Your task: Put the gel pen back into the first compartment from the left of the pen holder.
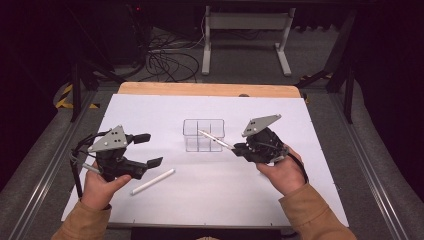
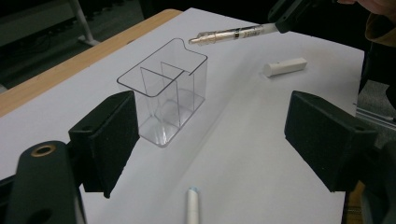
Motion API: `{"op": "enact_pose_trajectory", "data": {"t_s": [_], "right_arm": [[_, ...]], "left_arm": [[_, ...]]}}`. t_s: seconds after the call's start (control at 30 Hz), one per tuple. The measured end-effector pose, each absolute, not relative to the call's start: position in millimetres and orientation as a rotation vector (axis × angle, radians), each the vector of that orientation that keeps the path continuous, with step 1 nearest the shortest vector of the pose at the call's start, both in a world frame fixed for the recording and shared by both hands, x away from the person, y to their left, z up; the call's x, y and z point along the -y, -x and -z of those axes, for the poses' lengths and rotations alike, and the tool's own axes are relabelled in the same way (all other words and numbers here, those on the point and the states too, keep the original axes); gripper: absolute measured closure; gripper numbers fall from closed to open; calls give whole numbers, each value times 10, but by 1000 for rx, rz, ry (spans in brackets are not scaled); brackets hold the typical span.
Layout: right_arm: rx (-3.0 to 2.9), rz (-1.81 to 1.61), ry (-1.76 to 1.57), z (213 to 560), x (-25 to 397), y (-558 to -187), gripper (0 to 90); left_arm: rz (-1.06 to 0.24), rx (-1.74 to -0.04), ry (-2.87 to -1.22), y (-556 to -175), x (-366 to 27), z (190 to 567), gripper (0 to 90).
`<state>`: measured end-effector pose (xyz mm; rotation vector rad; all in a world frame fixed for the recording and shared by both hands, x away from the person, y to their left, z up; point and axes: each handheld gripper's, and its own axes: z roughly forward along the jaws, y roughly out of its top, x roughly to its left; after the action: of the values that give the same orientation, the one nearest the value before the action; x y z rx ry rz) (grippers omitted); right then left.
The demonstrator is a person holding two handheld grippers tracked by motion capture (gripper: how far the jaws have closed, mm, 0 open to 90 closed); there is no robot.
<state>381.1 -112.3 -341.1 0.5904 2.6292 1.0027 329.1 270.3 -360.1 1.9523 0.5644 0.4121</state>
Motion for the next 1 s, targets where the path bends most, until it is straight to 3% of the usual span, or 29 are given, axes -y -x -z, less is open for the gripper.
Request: {"op": "enact_pose_trajectory", "data": {"t_s": [1.0], "right_arm": [[-2694, -867, -806, 3213, 755, -4099, 805]], "left_arm": [[-400, -569, -1938, -3297, -2742, 3598, 182]]}}
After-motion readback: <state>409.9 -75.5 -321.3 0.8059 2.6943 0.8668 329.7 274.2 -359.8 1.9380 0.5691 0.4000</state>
